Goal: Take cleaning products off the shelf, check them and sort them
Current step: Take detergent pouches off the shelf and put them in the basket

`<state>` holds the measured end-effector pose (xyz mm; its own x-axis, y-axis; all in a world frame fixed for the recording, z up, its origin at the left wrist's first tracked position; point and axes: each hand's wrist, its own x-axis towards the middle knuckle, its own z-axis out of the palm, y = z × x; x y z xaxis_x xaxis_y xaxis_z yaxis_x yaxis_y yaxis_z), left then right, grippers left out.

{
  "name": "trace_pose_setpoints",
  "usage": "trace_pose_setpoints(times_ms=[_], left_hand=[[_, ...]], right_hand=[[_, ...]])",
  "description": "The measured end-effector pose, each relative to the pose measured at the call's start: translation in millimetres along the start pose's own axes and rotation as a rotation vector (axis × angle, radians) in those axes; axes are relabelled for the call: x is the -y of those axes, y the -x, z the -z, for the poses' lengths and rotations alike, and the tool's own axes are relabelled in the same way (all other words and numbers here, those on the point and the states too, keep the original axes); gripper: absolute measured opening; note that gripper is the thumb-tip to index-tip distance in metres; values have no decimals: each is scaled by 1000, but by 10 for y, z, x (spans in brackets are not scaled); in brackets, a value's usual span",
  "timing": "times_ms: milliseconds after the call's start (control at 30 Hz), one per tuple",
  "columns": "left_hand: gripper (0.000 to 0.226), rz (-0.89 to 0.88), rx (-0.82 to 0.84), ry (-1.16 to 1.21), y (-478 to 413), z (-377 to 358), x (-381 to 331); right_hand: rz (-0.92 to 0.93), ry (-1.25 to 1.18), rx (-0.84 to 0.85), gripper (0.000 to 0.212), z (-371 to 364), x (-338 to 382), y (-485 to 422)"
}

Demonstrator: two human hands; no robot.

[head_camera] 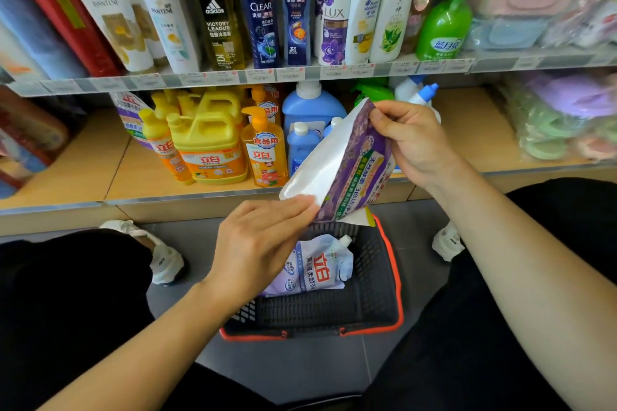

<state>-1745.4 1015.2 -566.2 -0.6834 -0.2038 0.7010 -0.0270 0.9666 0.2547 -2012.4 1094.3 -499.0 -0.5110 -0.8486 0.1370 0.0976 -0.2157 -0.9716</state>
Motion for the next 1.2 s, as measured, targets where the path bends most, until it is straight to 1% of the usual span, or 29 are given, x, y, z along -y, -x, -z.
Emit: trace_pose_setpoints(times_ms=[100,167,267,367,433,567,700,767,867,933,967,1033,1100,1133,1167,1200], left_hand=[[21,106,-81,1,57,-5,67],[14,189,-117,-15,73,3,111],[20,283,-80,-28,46,-5,151],[25,360,-53,-8,-16,-15,175],[26,422,-37,42,-65,-23,207],[23,484,-25,58,-149,-46,299],[8,647,-80,191,-210,-83,428],[16,730,-141,241,-209,-122,477],[37,951,-197,426,-134,-206,487],[45,1101,-140,585,-33,-314,455],[46,1158,-69,625,33,-386,433],[49,1237,143,676,175,-542,355],[51,1257,385,753,290,-682,268],[48,1236,477,795,322,-751,246],[41,1208,527,840,331,-812,235],[33,1192,533,886,314,-862,228]], right_hand=[[-2,17,-39,23,-9,6,-13],[-5,17,-59,20,-28,7,-18],[-14,32,-76,19,-66,10,-14],[-9,56,-111,23,-94,30,7],[11,120,-118,24,-118,30,33],[64,341,-63,32,-198,3,99],[65,421,-49,19,-210,-30,111],[48,404,-49,18,-233,-54,128],[7,285,-76,20,-260,-74,148],[-4,224,-85,19,-266,-67,148],[-2,192,-96,18,-269,-57,145],[6,103,-131,20,-281,-30,137],[12,44,-166,17,-291,-4,133],[16,33,-183,15,-292,7,132],[22,24,-196,14,-285,13,133],[26,9,-208,14,-273,16,135]])
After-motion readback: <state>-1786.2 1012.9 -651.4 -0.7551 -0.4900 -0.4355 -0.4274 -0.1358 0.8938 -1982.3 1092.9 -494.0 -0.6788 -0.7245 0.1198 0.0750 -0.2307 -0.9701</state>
